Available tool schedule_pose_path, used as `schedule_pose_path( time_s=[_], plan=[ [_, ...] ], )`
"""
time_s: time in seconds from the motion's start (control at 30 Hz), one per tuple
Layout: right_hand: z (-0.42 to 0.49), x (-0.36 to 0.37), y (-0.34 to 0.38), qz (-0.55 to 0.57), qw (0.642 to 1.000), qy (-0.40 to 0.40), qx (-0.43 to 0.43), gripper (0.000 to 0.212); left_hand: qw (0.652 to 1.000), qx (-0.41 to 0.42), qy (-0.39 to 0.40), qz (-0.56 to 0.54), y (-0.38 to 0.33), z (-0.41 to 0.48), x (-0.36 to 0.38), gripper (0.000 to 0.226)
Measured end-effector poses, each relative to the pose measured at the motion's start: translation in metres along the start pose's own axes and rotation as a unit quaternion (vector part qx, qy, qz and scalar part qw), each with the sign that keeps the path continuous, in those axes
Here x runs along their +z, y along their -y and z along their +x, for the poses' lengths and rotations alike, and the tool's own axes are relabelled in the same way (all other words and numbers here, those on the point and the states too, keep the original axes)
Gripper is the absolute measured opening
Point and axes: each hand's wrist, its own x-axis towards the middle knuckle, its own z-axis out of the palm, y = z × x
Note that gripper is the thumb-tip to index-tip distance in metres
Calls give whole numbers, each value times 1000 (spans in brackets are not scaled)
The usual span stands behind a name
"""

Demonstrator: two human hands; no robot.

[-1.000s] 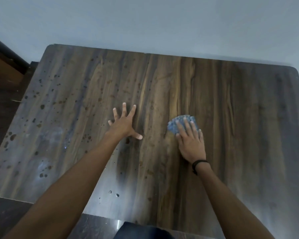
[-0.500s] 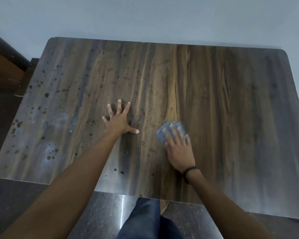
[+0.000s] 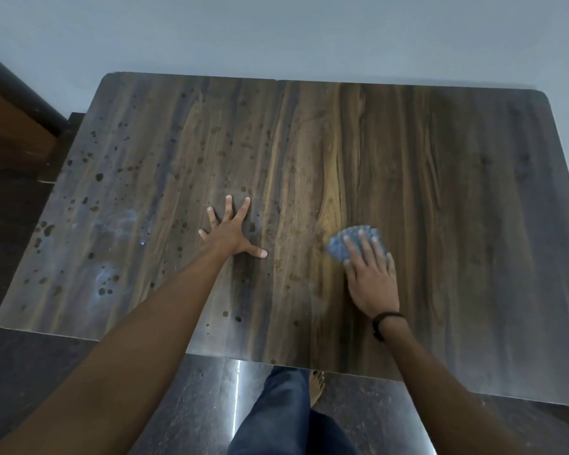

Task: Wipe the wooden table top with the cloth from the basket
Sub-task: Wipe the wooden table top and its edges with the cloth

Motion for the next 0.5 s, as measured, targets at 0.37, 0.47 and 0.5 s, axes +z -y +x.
schedule_pose_path(
  time_s=[0.37, 0.47, 0.5],
  plan=[
    [3, 2, 0, 1, 1000, 2, 24, 54, 1000, 14, 1, -1, 3, 2, 0, 147],
    [-30, 15, 23, -19, 998, 6, -58, 56, 1000, 12, 1, 0, 3, 2, 0, 147],
    [-46, 16, 21, -35, 991, 21, -129, 55, 1000, 10, 1, -1, 3, 3, 0, 147]
  ],
)
